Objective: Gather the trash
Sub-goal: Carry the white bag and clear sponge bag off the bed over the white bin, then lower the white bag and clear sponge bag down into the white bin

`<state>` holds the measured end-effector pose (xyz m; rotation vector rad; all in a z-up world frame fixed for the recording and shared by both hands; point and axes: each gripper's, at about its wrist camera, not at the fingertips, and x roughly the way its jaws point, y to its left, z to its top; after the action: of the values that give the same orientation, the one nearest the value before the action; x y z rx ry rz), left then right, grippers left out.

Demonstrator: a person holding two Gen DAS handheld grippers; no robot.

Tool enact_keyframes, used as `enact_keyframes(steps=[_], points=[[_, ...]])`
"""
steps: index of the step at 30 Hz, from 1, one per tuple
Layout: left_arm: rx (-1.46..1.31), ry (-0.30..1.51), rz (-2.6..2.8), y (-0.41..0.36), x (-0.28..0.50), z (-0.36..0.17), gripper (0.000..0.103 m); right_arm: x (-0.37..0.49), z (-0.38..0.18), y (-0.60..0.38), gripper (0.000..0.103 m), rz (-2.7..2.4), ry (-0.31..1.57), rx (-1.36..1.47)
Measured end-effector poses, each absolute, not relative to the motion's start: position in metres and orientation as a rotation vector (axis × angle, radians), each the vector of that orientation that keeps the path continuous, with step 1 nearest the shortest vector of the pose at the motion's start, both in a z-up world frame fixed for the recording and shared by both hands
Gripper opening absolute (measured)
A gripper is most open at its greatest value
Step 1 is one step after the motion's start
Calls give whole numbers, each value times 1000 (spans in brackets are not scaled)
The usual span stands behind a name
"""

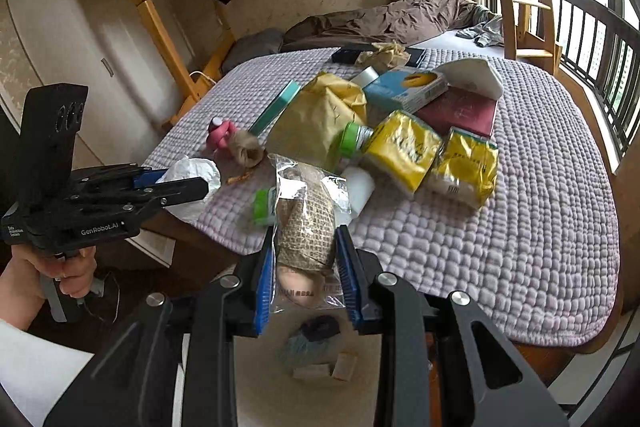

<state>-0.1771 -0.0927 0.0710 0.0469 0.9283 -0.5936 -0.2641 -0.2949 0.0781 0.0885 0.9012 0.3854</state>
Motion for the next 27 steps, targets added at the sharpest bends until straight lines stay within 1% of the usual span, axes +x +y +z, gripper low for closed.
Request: enact_keyframes(steps=[27], points=[[132,1029,-690,-109,-222,43,32,-309,48,-281,29,427,1018,92]])
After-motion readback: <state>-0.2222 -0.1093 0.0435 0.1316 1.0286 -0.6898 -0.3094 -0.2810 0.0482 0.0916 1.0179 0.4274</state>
